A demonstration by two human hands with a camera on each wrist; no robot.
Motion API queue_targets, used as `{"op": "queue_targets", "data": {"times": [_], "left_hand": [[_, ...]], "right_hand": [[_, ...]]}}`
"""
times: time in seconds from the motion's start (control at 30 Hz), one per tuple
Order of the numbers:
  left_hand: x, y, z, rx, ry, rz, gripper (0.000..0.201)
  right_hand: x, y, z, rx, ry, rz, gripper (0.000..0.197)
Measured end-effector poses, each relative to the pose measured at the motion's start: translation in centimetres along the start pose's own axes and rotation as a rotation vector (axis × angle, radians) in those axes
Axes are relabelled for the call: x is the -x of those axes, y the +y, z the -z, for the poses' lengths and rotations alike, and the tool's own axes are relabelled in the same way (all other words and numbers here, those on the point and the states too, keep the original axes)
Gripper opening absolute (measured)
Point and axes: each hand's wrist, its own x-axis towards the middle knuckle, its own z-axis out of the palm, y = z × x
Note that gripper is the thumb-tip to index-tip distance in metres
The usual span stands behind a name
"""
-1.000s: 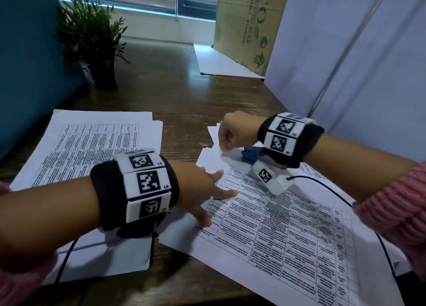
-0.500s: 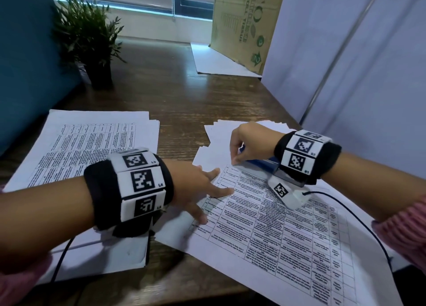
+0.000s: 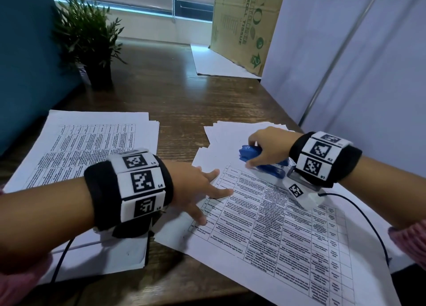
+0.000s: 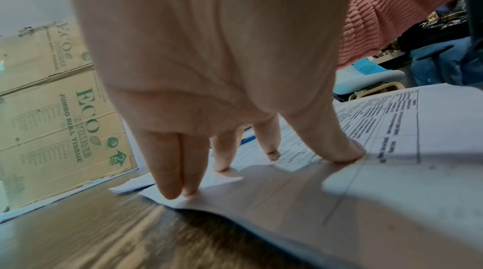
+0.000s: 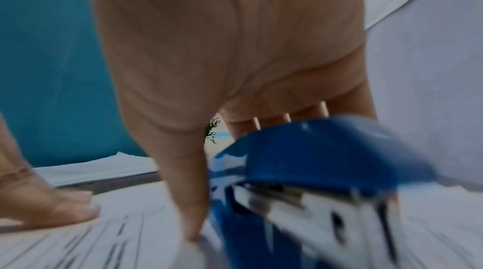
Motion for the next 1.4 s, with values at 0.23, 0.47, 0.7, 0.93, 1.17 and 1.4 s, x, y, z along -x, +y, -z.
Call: {"op": "queue_targets", "data": {"times": [0.23,0.47,0.7,0.93,1.17,1.4], "left_hand": [[-0.1,-0.1,-0.1,-0.015,0.008,-0.001,0.083],[0.0,-0.1,-0.2,-0.013,0.022,-0.004,0.082],[0.1,0.1,0.0,-0.049,0.005,0.007,0.083],[0.0,0.2,0.1,-0.075,-0.013,0.006,0.083],[0.0,0.1,0.1,-0.084,-0.012,-0.002,0.084],[-0.1,0.0,0.2,-0.099,-0.002,-0.007,0.085]], "right_hand": [[-0.4,-1.8,1.0,-0.159,0.017,0.126,0.018],[-1.7,-3.6,1.0,-0.106,-0.031,0.156,0.019],[-2.2,-4.4,1.0,-0.146,-0.013,0.135,0.019],[-2.1,-5.0,0.5,-0.282,-0.041,0.0,0.03],[-2.1,-5.2,0.7,-0.483,-0.071,-0.162,0.029],[-1.8,-6.3,0.9,-0.254,0.0,-0.06,0.028]]}}
